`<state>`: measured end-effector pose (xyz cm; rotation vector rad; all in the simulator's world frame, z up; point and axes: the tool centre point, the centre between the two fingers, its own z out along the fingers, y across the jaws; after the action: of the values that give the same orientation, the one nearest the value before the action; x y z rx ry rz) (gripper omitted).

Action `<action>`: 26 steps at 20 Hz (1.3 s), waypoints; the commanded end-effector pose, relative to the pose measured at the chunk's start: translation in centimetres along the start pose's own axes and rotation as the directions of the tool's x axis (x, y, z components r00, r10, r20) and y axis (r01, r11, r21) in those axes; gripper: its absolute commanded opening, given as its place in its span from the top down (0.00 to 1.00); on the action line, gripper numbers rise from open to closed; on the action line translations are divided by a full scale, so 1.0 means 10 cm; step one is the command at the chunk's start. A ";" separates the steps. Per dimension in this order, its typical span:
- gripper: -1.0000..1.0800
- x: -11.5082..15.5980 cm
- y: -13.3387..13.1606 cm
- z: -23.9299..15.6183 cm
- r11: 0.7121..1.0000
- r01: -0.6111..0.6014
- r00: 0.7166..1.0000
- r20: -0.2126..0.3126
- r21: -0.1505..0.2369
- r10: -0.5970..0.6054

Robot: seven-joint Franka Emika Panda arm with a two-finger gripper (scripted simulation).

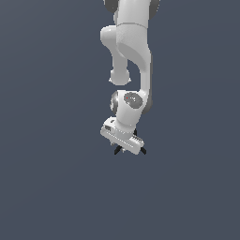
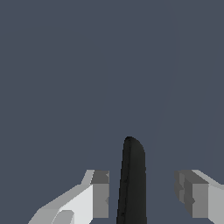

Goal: Pick up the object and move it to a goal position.

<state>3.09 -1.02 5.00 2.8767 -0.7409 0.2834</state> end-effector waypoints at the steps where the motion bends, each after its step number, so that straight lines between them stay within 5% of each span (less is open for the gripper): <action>1: 0.38 0.00 0.00 0.00 1.000 0.000 1.000 0.000 0.000 0.000; 14: 0.38 -0.01 0.00 0.31 1.000 -0.003 1.000 -0.002 0.000 0.003; 15: 1.00 -0.01 0.00 0.31 1.000 -0.003 1.000 -0.002 0.000 0.003; 26: 1.00 -0.01 0.01 0.31 1.000 -0.004 1.000 -0.001 0.000 0.004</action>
<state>3.44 -1.59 2.05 2.8761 -0.7450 0.2859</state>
